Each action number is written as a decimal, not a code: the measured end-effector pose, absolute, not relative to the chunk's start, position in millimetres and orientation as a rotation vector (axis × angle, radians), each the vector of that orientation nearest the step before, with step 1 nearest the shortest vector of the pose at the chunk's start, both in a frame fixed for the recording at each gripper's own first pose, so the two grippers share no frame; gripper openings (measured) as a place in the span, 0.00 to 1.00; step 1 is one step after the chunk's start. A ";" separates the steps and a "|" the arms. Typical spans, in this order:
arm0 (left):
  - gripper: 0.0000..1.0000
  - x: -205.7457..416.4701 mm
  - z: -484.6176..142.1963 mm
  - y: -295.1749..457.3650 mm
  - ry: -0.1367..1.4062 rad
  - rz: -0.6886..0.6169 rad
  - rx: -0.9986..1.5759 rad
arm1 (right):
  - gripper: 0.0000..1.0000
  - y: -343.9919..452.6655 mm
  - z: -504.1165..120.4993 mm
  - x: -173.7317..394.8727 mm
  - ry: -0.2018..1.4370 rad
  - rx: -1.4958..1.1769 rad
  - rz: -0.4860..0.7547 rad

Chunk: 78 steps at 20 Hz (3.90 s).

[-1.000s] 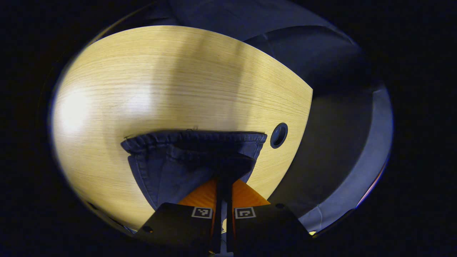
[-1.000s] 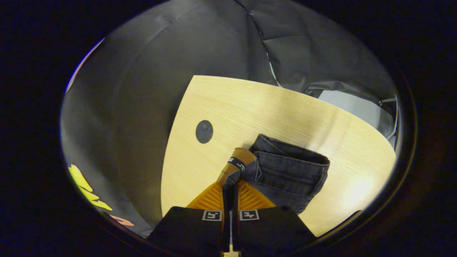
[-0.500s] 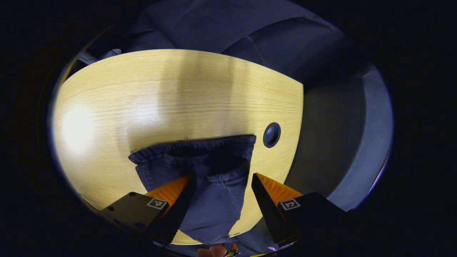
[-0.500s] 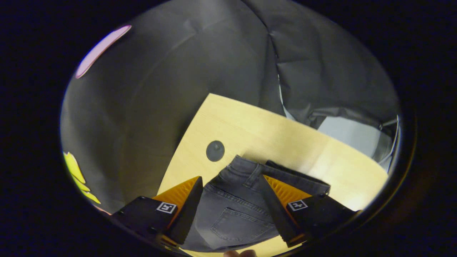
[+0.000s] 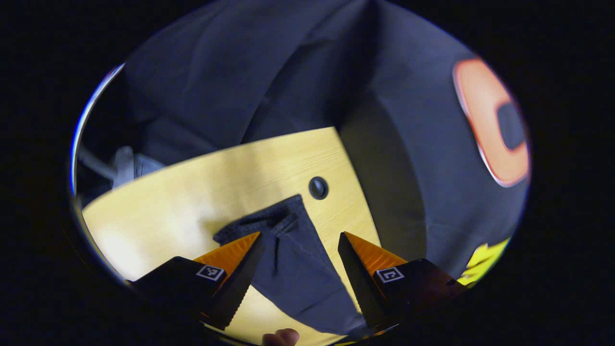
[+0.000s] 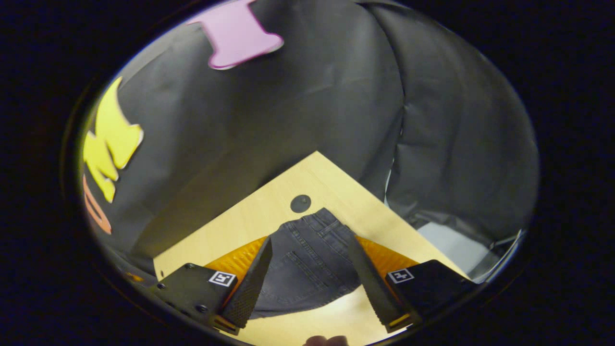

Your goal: Grasp the waist and the cuffs of the jeans and fold them to make the two legs overlap; first hold the waist and fold one-third of the jeans toward the cuffs, then hold the cuffs and fold the remaining one-third in the same direction to finish folding.

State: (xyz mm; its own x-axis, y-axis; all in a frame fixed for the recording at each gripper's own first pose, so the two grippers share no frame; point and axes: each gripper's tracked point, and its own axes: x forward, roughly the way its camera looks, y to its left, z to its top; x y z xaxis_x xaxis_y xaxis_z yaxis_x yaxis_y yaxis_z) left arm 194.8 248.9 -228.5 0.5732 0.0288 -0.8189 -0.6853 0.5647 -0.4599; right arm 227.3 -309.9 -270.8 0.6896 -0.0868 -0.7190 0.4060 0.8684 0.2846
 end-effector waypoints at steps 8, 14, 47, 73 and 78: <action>0.99 165.6 -144.6 156.0 0.449 0.213 -0.204 | 0.98 -266.0 -206.3 126.3 0.530 0.067 -0.148; 0.98 122.3 -137.6 97.5 0.340 0.086 -0.129 | 0.98 -263.3 -207.4 94.8 0.464 0.077 -0.150; 0.99 81.5 -175.8 31.2 0.585 0.163 -0.114 | 0.63 -376.2 -435.2 243.5 0.712 0.572 -0.326; 0.98 -14.7 -158.8 174.0 0.475 0.416 -0.380 | 0.16 -69.1 -192.4 232.3 0.474 0.295 0.237; 0.98 -51.9 -141.3 214.8 0.452 0.505 -0.420 | 0.16 60.8 -247.7 219.8 0.559 0.244 0.369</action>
State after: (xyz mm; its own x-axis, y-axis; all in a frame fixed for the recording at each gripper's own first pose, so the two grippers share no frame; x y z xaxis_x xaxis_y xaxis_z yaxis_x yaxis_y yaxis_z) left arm -51.9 214.8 -141.3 0.7825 0.3630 -0.5060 -0.5429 0.7956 -0.2689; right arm 219.8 60.8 -247.7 0.7851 0.4040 -0.4695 -0.2735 0.9062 0.3224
